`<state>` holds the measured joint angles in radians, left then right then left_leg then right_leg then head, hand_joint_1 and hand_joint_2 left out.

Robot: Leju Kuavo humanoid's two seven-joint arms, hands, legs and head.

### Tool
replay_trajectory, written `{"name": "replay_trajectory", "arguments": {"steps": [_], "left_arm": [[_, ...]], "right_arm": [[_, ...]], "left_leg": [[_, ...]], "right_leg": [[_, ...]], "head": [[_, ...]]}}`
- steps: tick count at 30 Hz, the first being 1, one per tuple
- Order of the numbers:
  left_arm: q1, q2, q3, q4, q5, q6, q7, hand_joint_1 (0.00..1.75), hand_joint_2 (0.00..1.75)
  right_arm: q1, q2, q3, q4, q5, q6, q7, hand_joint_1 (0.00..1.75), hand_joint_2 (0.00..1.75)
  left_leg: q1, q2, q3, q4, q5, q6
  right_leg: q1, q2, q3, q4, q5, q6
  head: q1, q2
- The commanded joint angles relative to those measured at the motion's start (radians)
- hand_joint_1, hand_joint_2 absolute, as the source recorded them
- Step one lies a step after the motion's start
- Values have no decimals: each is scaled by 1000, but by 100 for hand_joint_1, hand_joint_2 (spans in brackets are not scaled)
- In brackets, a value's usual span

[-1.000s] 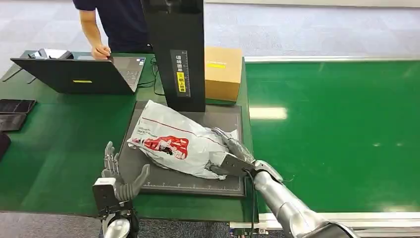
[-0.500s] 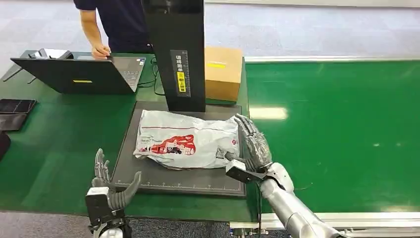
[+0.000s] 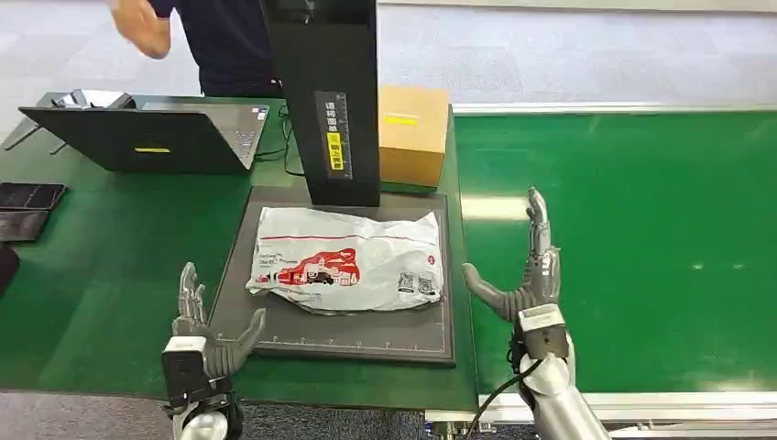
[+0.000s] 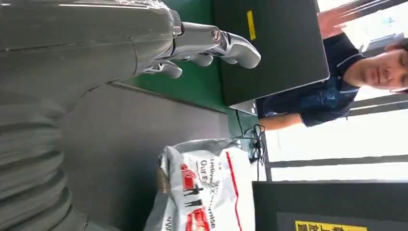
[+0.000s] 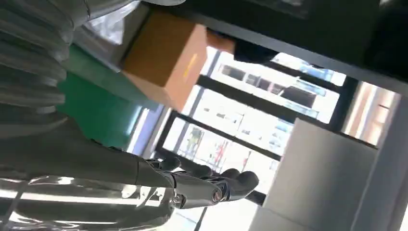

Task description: Moved the parcel from conveyor to table for the left to box.

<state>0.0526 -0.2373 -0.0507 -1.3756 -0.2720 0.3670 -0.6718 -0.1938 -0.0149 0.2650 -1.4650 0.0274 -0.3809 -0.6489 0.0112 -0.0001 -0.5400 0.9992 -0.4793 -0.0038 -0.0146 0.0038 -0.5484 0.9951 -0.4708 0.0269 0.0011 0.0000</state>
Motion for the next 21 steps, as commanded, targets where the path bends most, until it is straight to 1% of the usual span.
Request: {"name": "replay_trajectory", "arguments": {"steps": [1,3,4,6,9,15,20,21], "left_arm": [[-21,7,16,-70,-35,-27,9,0,175],[-14,11,2,-101,-53,-56,5,0,175],[-14,11,2,-101,-53,-56,5,0,175],[-28,17,-18,-111,-76,-67,0,0,175],[-64,25,-40,-118,-107,-70,-9,0,175],[-116,38,-66,-139,-159,-71,-9,0,175],[-151,67,-130,-161,-250,-129,23,0,175],[-162,68,-139,-157,-258,-135,29,0,175]], "right_arm": [[159,138,-292,-210,24,216,-49,0,175],[183,137,-271,-195,76,151,-49,0,175],[183,137,-271,-195,76,151,-49,0,175],[188,126,-246,-180,106,105,-49,0,175],[194,119,-228,-167,140,72,-49,0,175],[204,127,-228,-144,177,77,-49,0,175],[216,149,-261,-112,254,136,-49,0,175],[221,155,-266,-115,266,138,-49,0,175]], "left_leg": [[0,-5,-2,0,1,0],[1,-2,-1,0,0,0],[1,-3,-1,-1,1,0],[0,-2,-1,0,1,0],[1,-2,-2,0,1,0],[1,-2,-2,0,1,0],[1,-1,-1,-1,1,0],[0,-3,-1,-1,2,0]], "right_leg": [[0,-5,-1,0,0,-2],[1,-2,0,0,0,-1],[1,-3,0,-1,0,-2],[1,-3,0,0,0,-1],[1,-3,-1,0,0,-1],[1,-3,-1,0,1,-1],[1,-2,0,0,0,-1],[1,-3,0,-1,1,-2]], "head": [[0,0],[0,0],[0,0],[0,0],[0,0],[0,0],[0,0],[0,0]]}}
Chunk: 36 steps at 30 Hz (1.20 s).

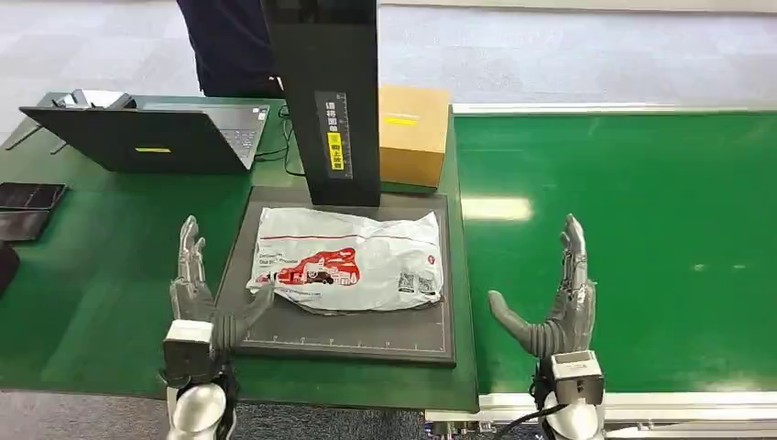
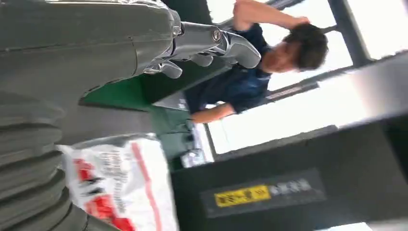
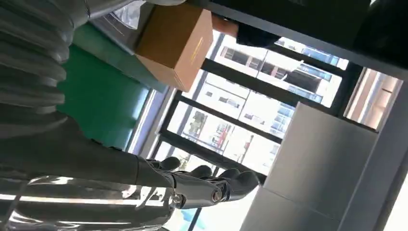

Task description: Moved the parcel from conveyor to table for the left to box.

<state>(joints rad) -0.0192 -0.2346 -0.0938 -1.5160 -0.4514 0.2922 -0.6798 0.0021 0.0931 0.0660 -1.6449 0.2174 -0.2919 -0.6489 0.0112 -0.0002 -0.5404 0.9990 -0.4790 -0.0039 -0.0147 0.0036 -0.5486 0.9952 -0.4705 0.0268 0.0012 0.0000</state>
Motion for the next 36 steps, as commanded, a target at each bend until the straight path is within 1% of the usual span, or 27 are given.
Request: {"name": "replay_trajectory", "arguments": {"steps": [1,4,5,6,8,9,11,12,13,14,16,17,18,20,23,26,27,29,30,31,34,36], "left_arm": [[-105,76,-115,-7,-101,-67,46,0,175],[-163,105,-177,35,-160,-78,74,0,175],[-183,110,-192,53,-174,-82,86,0,175],[-190,108,-196,59,-176,-84,89,0,175],[-230,126,-235,102,-221,-102,120,0,175],[-243,123,-240,119,-221,-105,122,0,175],[-326,152,-307,214,-285,-147,165,0,175],[-342,152,-313,236,-284,-148,166,0,175],[-373,163,-337,283,-293,-162,169,0,175],[-413,184,-375,349,-296,-222,178,0,175],[-459,193,-399,433,-290,-240,170,0,175],[-518,201,-442,523,-294,-300,177,0,175],[-542,202,-450,557,-289,-311,173,0,175],[-631,194,-493,698,-280,-362,171,0,175],[-750,185,-562,872,-280,-399,179,0,175],[-825,174,-608,976,-289,-425,195,0,175],[-847,167,-623,1004,-298,-434,222,0,175],[-878,152,-631,1047,-300,-450,278,0,175],[-886,157,-634,1063,-300,-471,294,0,175],[-886,167,-635,1075,-301,-474,299,0,175],[-865,208,-648,1106,-328,-440,335,0,175],[-851,221,-645,1116,-330,-427,342,0,175]], "right_arm": [[30,53,-77,71,100,73,-49,0,175],[36,76,-120,86,139,122,-42,0,175],[37,78,-132,92,144,132,-39,0,175],[39,77,-135,94,145,133,-39,0,175],[45,69,-144,107,159,164,-24,0,175],[48,69,-148,108,160,166,-24,0,175],[59,49,-139,128,184,208,-14,0,175],[58,49,-140,137,186,209,-15,0,175],[60,46,-139,146,189,210,-19,0,175],[61,43,-136,154,191,216,-27,0,175],[63,43,-138,159,189,219,-32,0,175],[71,42,-142,155,190,217,-28,0,175],[74,40,-143,153,190,217,-28,0,175],[89,37,-147,141,191,213,-29,0,175],[103,38,-158,126,189,220,-37,0,175],[104,33,-165,119,190,219,-38,0,175],[98,31,-167,118,184,222,-36,0,175],[93,26,-171,105,181,228,-24,0,175],[93,25,-173,101,180,228,-20,0,175],[96,22,-172,98,180,231,-17,0,175],[126,18,-172,93,173,236,-24,0,175],[132,21,-169,92,172,238,-29,0,175]], "left_leg": [[0,-2,0,-1,1,0],[1,-4,-1,-2,2,0],[0,-3,0,-1,1,0],[0,-5,-1,-2,3,0],[0,-4,-1,-2,3,0],[0,-4,0,-1,2,0],[0,-5,-1,-3,4,0],[1,-7,-1,-2,3,0],[1,-6,0,-1,2,0],[0,-7,0,-3,3,0],[0,-4,0,-1,2,0],[0,-5,0,-3,4,0],[0,-6,0,-3,3,0],[1,-9,-1,-3,5,0],[1,-7,-1,-1,4,0],[1,-8,-3,-1,4,0],[1,-5,-2,1,2,0],[1,-5,-3,1,2,0],[0,-4,-3,1,2,0],[0,-4,-4,1,3,0],[0,0,0,0,1,0],[0,0,0,-2,2,0]], "right_leg": [[1,-3,0,-1,0,-1],[1,-5,1,-2,1,-2],[1,-3,0,-1,0,-1],[1,-5,1,-1,1,-2],[0,-4,0,-2,1,-2],[0,-4,1,-1,1,-1],[0,-5,1,-3,2,-2],[1,-8,2,-3,1,-2],[1,-6,2,-2,0,-1],[1,-7,1,-3,1,-2],[0,-5,2,-2,0,-1],[0,-6,2,-3,2,-2],[0,-7,2,-3,1,-2],[1,-9,2,-3,2,-3],[1,-7,1,-2,1,-2],[1,-8,0,-2,2,-3],[1,-5,0,0,0,-2],[1,-5,-1,0,1,-2],[1,-4,-1,0,1,-2],[1,-5,-2,0,2,-2],[1,0,0,-1,1,-2],[0,0,0,-1,1,-2]], "head": [[0,0],[0,0],[0,0],[0,0],[0,0],[0,0],[0,0],[0,0],[0,0],[0,0],[0,0],[0,0],[0,0],[0,0],[0,0],[0,0],[0,0],[0,0],[0,0],[0,0],[0,0],[0,0]]}}
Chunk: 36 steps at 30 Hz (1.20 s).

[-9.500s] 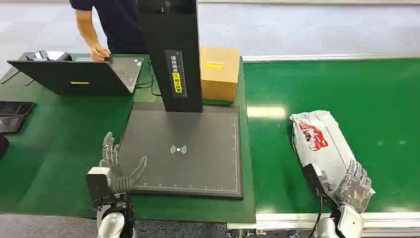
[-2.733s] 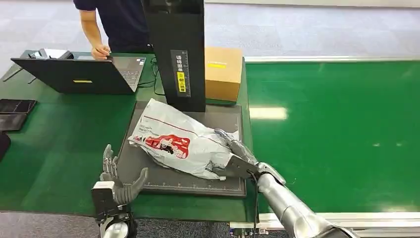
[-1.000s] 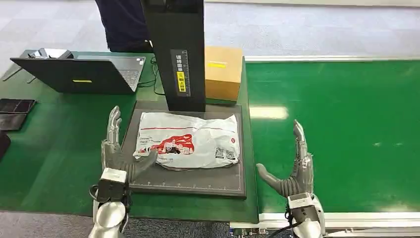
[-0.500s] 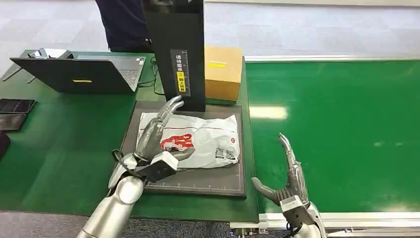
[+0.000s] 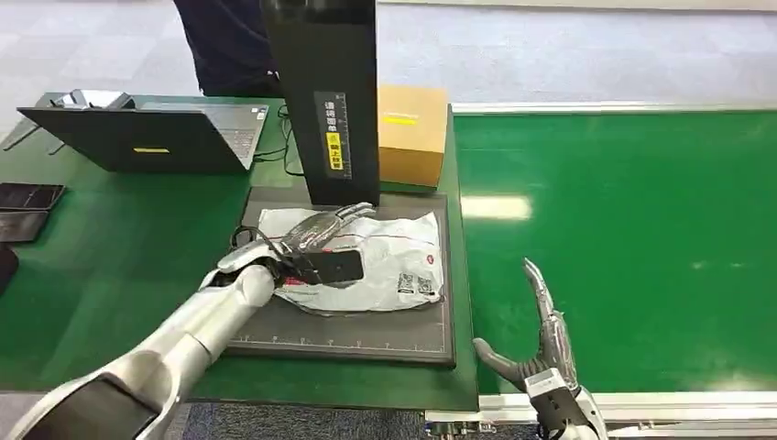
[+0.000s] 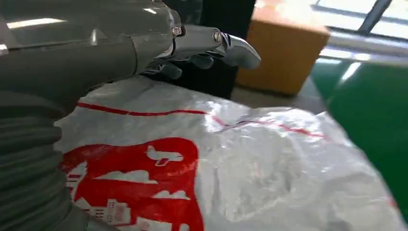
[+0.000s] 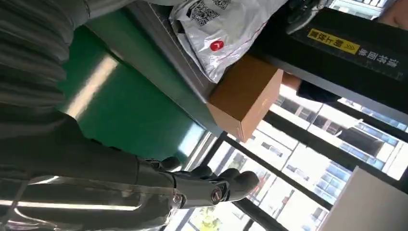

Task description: Moved the parcel from conveyor to table for the left to box.

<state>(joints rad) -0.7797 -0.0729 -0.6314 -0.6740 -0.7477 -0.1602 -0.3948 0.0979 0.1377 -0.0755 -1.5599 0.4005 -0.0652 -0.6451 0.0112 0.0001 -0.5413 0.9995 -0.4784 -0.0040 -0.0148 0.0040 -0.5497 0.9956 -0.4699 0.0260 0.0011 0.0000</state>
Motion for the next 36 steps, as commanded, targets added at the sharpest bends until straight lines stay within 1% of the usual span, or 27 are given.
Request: {"name": "replay_trajectory", "arguments": {"steps": [1,4,8,9,10,11,14,15,16,17,18,20,22,24,25,26,27,28,29,30,31,33,34,35,36], "left_arm": [[-86,64,-102,278,-33,34,57,0,175],[-57,89,-64,276,-17,62,63,0,175],[-32,121,-35,257,-9,49,56,0,175],[-30,126,-32,256,-7,46,55,16,175],[-30,129,-31,256,-7,46,52,175,175],[-23,139,-20,238,2,45,36,175,175],[-15,144,-11,216,7,47,30,175,175],[2,147,16,167,12,95,22,175,175],[3,145,17,155,11,92,23,175,175],[34,151,56,79,30,110,7,175,175],[55,159,70,27,35,120,2,175,175],[122,191,113,-133,55,110,7,175,175],[153,216,126,-212,62,77,24,175,175],[186,224,161,-287,79,80,6,175,175],[186,224,161,-287,79,80,6,175,175],[207,225,186,-330,113,73,-25,175,175],[246,233,209,-404,141,59,-55,175,175],[286,239,229,-480,151,49,-57,175,175],[320,241,251,-543,163,37,-61,175,175],[370,237,277,-624,191,18,-91,175,175],[413,241,291,-697,182,-4,-69,175,175],[482,224,335,-801,221,-34,-114,175,175],[499,220,347,-826,228,-45,-122,175,175],[526,213,364,-865,246,-59,-139,175,175],[563,202,402,-909,282,-81,-178,175,175]], "right_arm": [[34,-22,-24,11,-11,12,-34,0,175],[19,-15,-11,29,0,9,-35,0,175],[12,-18,-8,42,3,10,-36,0,175],[12,-18,-8,41,3,9,-36,0,175],[11,-19,-9,40,3,9,-36,0,175],[12,-22,-9,35,3,8,-36,0,175],[15,-25,-10,29,4,9,-33,0,175],[22,-23,-16,19,4,4,-25,0,175],[30,-24,-17,8,4,4,-25,0,175],[45,-19,-27,-11,9,-9,-11,0,175],[56,-19,-30,-24,8,-13,-10,0,175],[84,-17,-46,-52,2,-21,-5,0,175],[99,-14,-56,-67,-2,-16,-4,0,175],[110,-5,-72,-82,-1,-20,-4,0,175],[110,-5,-72,-82,-1,-20,-4,0,175],[118,0,-79,-91,-1,-22,-5,0,175],[131,7,-89,-105,-1,-23,-4,0,175],[139,13,-98,-117,0,-17,-1,0,175],[144,19,-105,-124,2,-8,-1,0,175],[145,26,-111,-131,5,4,-2,0,175],[144,33,-117,-136,9,12,-1,0,175],[141,46,-124,-142,15,25,0,0,175],[141,50,-126,-144,17,28,0,0,175],[141,55,-127,-147,21,31,2,0,175],[144,63,-129,-149,30,33,5,0,175]], "left_leg": [[1,1,1,-1,0,0],[0,3,2,-3,1,0],[0,3,2,-2,1,0],[0,5,2,-4,2,0],[0,4,2,-3,1,0],[0,6,3,-4,2,0],[0,4,2,-3,2,-1],[0,3,3,-3,2,-1],[0,4,2,-3,2,-1],[0,3,2,-2,2,-1],[0,2,3,-2,2,-2],[0,2,3,-2,2,-2],[-1,2,2,-3,2,-2],[0,2,2,-2,2,-2],[0,2,2,-2,1,-2],[0,1,1,-2,1,-2],[0,2,0,-1,1,-2],[0,2,0,-1,1,-2],[0,1,-1,-1,1,-2],[0,2,-1,-2,1,-2],[0,2,-1,-2,1,-2],[-1,4,0,-3,1,-1],[-1,3,-2,-2,1,-2],[0,5,-1,-2,0,-1],[0,5,-1,-2,0,-2]], "right_leg": [[1,0,1,-1,0,-1],[1,3,1,-2,2,-2],[1,3,1,-1,2,-1],[1,4,0,-2,3,-2],[1,4,0,-1,2,-2],[1,5,0,-1,3,-2],[1,3,1,-1,3,-3],[1,3,1,0,2,-2],[1,3,0,0,3,-3],[1,2,0,0,2,-3],[1,1,1,1,2,-3],[1,1,1,1,2,-3],[1,1,0,1,2,-3],[1,1,0,1,1,-3],[1,1,0,1,1,-3],[2,1,-1,1,1,-4],[1,1,-2,2,1,-3],[1,1,-2,2,1,-4],[1,1,-2,2,1,-3],[1,1,-3,1,1,-3],[1,1,-3,1,1,-3],[0,4,-3,1,1,-3],[0,3,-3,2,1,-3],[0,4,-4,1,1,-3],[0,4,-4,1,1,-3]], "head": [[0,0],[0,0],[0,0],[0,0],[0,0],[0,0],[0,0],[0,0],[0,0],[0,0],[0,0],[0,0],[0,0],[0,0],[0,0],[0,0],[0,0],[0,0],[0,0],[0,0],[0,0],[0,0],[0,0],[0,0],[0,0]]}}
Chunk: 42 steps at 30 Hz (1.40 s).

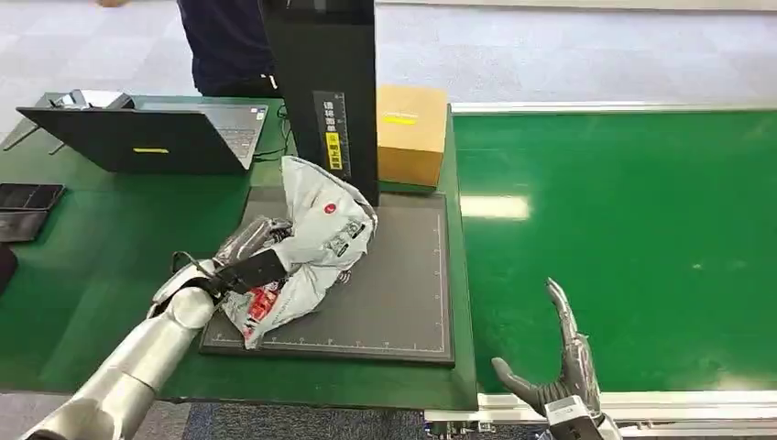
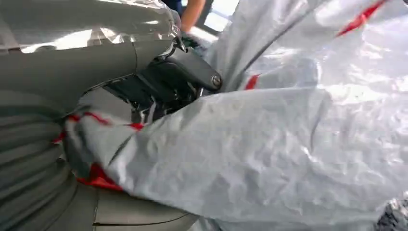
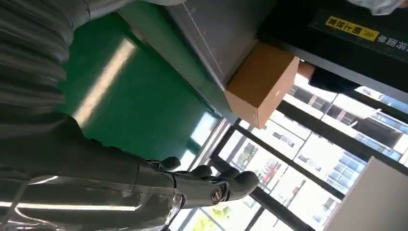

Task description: Moved the parcel from conveyor to table for the left to box.

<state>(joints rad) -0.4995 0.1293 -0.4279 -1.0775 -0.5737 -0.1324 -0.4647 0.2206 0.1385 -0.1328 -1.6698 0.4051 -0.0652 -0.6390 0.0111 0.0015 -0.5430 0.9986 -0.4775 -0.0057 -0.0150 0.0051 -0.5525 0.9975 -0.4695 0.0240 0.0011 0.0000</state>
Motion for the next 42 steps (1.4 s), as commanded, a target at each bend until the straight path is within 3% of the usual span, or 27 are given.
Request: {"name": "replay_trajectory", "arguments": {"steps": [1,7,11,13,24,25,29,31,33,37,42], "left_arm": [[299,-3,214,-524,106,-122,-114,175,175],[369,-95,426,-605,175,-145,-189,175,175],[399,-150,603,-634,225,-85,-213,175,175],[402,-198,730,-636,244,27,-208,175,175],[305,-151,1107,-381,344,286,-111,175,175],[286,-136,1137,-338,278,379,-82,175,175],[252,-96,1182,-240,175,517,-47,175,175],[208,-53,1167,-128,-30,660,14,175,175],[172,-25,1142,-46,-156,714,73,175,175],[96,23,1097,126,-366,735,191,175,175],[0,68,1068,317,-452,746,228,175,175]], "right_arm": [[23,66,-74,-41,30,33,-1,0,175],[56,111,-97,-95,57,42,-6,0,175],[69,140,-124,-131,64,57,-8,0,175],[77,159,-140,-150,72,66,-8,0,175],[73,171,-141,-141,81,100,-21,0,175],[67,163,-126,-132,82,101,-21,0,175],[46,146,-95,-103,82,88,-17,0,175],[36,140,-81,-100,71,73,-13,0,175],[33,136,-74,-105,68,69,-7,0,175],[33,130,-62,-105,68,66,-5,0,175],[20,117,-45,-68,60,69,-2,0,175]], "left_leg": [[0,2,-1,0,0,0],[0,2,-2,0,-1,0],[0,3,-3,0,-1,0],[0,2,-3,0,-1,0],[0,3,1,-5,1,-1],[-1,2,0,-3,0,-1],[0,2,0,-3,1,-1],[0,1,-1,-3,1,-1],[0,0,-1,-2,1,-1],[0,-3,-1,-3,3,-1],[0,-4,-1,-3,2,-1]], "right_leg": [[0,2,-2,0,0,-1],[1,1,-4,0,0,-1],[1,2,-4,0,0,-2],[2,1,-4,0,0,-1],[2,2,-1,-3,1,-3],[1,1,-2,-1,0,-2],[2,1,-2,-1,0,-2],[1,0,-2,-1,0,-2],[2,-1,-2,-1,0,-2],[2,-4,-1,-2,1,-2],[2,-4,-1,-1,0,-2]], "head": [[0,0],[0,0],[0,0],[0,0],[0,0],[0,0],[0,0],[0,0],[0,0],[0,0],[0,0]]}}
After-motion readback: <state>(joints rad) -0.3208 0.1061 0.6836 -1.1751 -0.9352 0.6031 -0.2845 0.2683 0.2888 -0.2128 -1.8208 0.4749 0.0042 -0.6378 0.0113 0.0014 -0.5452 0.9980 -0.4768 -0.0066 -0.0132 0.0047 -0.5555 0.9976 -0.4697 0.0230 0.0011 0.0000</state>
